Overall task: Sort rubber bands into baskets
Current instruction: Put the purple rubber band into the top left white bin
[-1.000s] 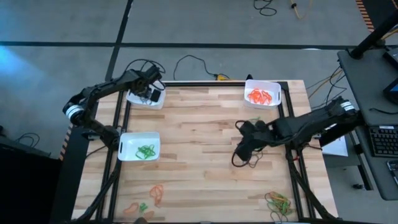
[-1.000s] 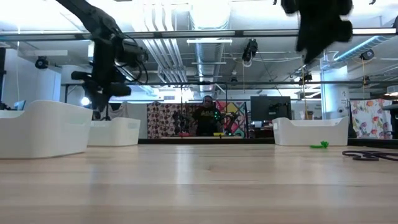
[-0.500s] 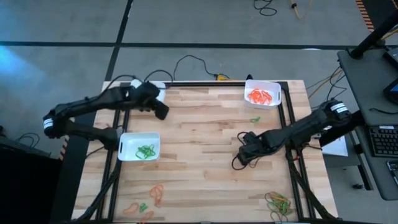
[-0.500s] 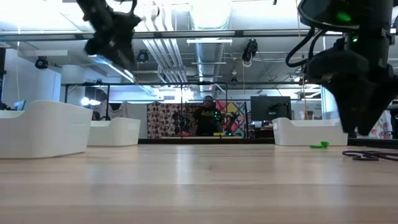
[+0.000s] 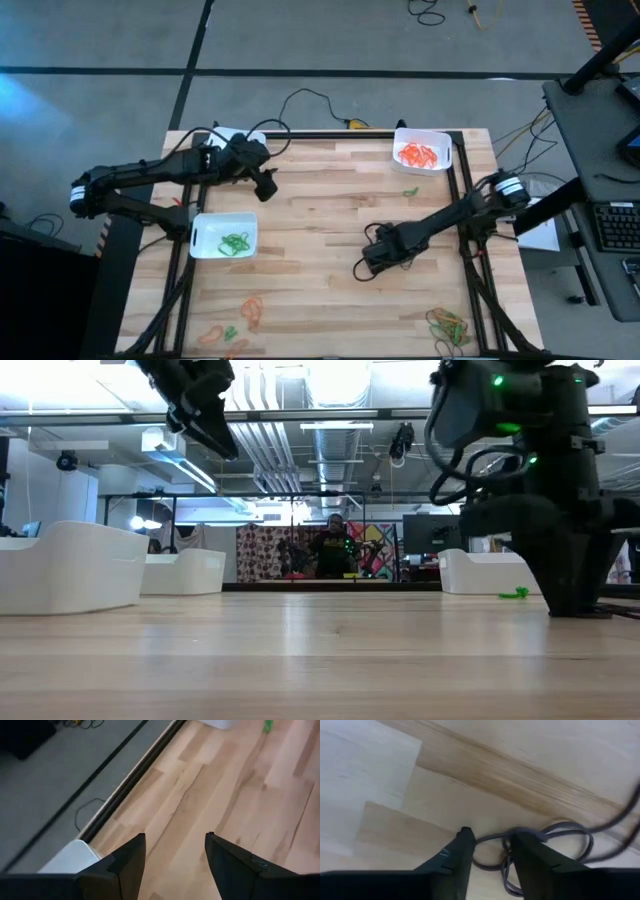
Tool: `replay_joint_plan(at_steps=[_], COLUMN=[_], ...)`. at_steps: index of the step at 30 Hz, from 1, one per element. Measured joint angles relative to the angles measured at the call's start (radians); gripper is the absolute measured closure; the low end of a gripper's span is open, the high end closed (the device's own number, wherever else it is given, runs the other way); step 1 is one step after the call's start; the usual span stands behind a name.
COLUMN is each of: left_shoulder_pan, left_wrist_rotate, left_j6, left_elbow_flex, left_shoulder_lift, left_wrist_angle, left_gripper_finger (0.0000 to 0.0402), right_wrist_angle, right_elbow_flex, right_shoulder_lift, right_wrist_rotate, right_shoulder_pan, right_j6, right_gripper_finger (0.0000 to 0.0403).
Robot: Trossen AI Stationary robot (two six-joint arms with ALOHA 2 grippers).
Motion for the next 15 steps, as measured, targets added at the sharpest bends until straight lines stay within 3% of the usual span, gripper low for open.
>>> replay_joint_plan(at_steps=[6,11,15], left_shoulder_pan=[0.0,-0.001,0.0], left_wrist_rotate=[0.03,0.307,0.447], left_j6=[0.124,0.202,0.222], left_elbow_flex=[-0.003,-0.069,-0.19], left_shoulder_lift=[-0.02,-0.1,-0.205], left_wrist_angle=[0.018,0.11,0.168], left_gripper_finger=[0.0212,0.0212,0.0213], right_wrist_angle=[-0.173,-0.233,-0.221], right_elbow_flex=[0.157,0.303,0.424], right_shoulder_lift=[0.082,0.097,0.098], right_wrist_rotate=[-0.02,0.026,0.109], right_shoulder_pan=[-0.012,-0.062,-0.117], right_j6=[0.004,-0.025,-0.085], right_gripper_finger=[0.0369,0.039,0.039])
